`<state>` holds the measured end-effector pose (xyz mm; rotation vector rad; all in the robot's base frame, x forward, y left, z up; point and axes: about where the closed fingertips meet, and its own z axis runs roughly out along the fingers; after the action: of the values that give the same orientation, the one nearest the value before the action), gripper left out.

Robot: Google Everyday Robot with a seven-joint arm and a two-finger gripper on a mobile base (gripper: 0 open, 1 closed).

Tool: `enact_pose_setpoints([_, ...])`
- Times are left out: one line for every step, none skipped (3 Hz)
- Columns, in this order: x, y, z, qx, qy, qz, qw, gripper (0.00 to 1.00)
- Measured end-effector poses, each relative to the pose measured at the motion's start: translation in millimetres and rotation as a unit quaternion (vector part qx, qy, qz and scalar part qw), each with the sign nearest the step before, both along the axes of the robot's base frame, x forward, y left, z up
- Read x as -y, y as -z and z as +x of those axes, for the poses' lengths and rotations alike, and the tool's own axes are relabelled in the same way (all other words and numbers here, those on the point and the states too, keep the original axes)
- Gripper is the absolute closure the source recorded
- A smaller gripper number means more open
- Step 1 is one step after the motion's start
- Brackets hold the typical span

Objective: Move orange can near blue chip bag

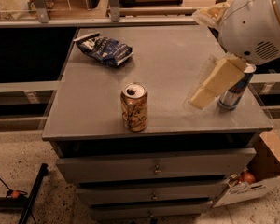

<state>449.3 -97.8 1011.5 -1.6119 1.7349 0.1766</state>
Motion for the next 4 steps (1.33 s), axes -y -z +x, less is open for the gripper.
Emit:
enact_pose_setpoints([-1,16,7,-0.002,0.002,0.018,0.9998,0.0])
enact_pose_setpoints([-8,43,22,-0.004,0.002,0.065,0.9979,0.0])
enact_pose_setpoints([-17,65,35,-0.011,-0.001,0.107,0.9942,0.0])
enact_pose_setpoints([-27,85,42,-0.034,0.004,0.142,0.9893,0.0])
